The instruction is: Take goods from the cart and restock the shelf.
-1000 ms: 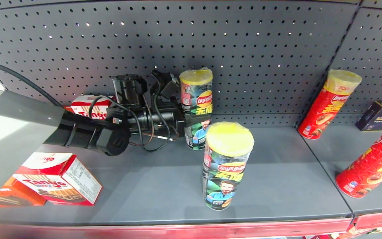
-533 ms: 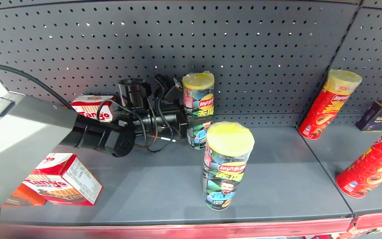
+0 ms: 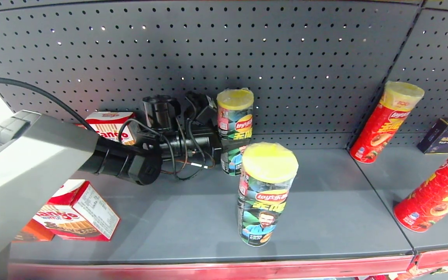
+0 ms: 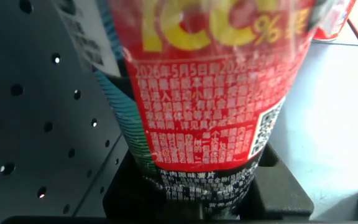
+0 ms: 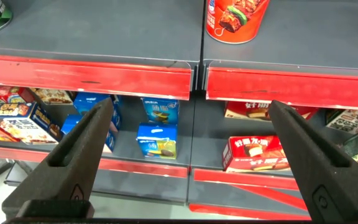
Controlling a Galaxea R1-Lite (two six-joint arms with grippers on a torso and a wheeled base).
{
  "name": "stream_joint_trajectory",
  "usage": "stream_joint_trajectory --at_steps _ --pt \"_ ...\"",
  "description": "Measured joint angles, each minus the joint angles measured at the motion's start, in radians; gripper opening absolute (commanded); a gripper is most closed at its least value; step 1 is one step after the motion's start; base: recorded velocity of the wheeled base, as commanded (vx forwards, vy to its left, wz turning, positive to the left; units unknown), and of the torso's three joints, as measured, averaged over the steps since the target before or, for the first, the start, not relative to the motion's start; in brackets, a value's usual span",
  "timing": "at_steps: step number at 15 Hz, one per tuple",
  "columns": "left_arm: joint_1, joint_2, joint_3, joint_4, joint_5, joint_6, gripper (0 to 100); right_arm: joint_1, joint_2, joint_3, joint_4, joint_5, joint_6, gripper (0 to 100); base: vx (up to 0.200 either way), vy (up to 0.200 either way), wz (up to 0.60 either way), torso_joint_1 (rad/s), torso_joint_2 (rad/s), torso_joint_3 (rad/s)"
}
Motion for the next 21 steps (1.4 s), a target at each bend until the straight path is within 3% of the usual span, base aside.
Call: stream_joint_trajectory --at_steps 1,6,11,17,18,21 --pt "0.000 0.000 0.002 0.000 0.000 0.004 100 0.000 0.000 0.000 0.000 0.000 0.000 100 0.000 0.000 0.00 0.000 0.00 0.000" --pt "0.006 -0.003 0.005 0.020 0.002 0.005 100 0.000 0.000 0.000 0.000 0.000 0.000 100 0.000 0.000 0.00 0.000 0.00 0.000" --pt "0.014 -0.077 -0.004 0.281 0.008 0.011 100 0.000 0.000 0.000 0.000 0.000 0.000 100 0.000 0.000 0.00 0.000 0.00 0.000" --pt "0.015 -0.140 -0.054 0.391 0.091 0.032 100 0.000 0.000 0.000 0.000 0.000 0.000 100 0.000 0.000 0.00 0.000 0.00 0.000" --pt "0.014 -0.147 -0.055 0.398 0.132 0.049 100 0.000 0.000 0.000 0.000 0.000 0.000 100 0.000 0.000 0.00 0.000 0.00 0.000" --pt "0.015 -0.173 -0.049 0.495 0.258 0.166 100 -0.001 0.000 0.000 0.000 0.000 0.000 100 0.000 0.000 0.00 0.000 0.00 0.000"
